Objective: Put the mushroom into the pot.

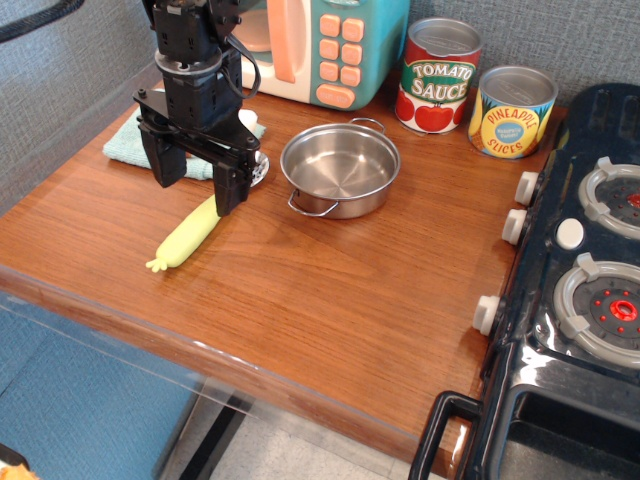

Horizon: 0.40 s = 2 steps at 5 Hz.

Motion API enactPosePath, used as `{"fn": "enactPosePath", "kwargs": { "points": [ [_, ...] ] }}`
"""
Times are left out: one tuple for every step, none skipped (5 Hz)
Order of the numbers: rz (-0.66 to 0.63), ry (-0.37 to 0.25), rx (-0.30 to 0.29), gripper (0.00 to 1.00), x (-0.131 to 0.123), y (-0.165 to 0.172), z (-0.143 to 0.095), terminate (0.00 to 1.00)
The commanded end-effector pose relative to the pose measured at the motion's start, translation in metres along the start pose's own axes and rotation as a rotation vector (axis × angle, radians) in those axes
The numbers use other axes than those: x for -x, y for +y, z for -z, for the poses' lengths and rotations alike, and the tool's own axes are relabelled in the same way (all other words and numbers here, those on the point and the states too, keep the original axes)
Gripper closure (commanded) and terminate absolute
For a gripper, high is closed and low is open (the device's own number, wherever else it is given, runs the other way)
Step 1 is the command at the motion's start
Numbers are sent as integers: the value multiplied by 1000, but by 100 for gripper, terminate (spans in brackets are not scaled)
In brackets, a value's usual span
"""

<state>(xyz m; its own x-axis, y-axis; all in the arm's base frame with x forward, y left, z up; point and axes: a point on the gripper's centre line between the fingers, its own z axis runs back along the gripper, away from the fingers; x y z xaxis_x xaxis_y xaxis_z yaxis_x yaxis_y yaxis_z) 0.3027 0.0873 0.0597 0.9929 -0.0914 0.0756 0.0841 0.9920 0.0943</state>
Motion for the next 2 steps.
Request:
{"fn": "enactPosePath", "kwargs": {
  "points": [
    [0,0,0,0,0,0,0,0],
    [2,-50,-8,0,-21,12,-12,0]
  ]
}}
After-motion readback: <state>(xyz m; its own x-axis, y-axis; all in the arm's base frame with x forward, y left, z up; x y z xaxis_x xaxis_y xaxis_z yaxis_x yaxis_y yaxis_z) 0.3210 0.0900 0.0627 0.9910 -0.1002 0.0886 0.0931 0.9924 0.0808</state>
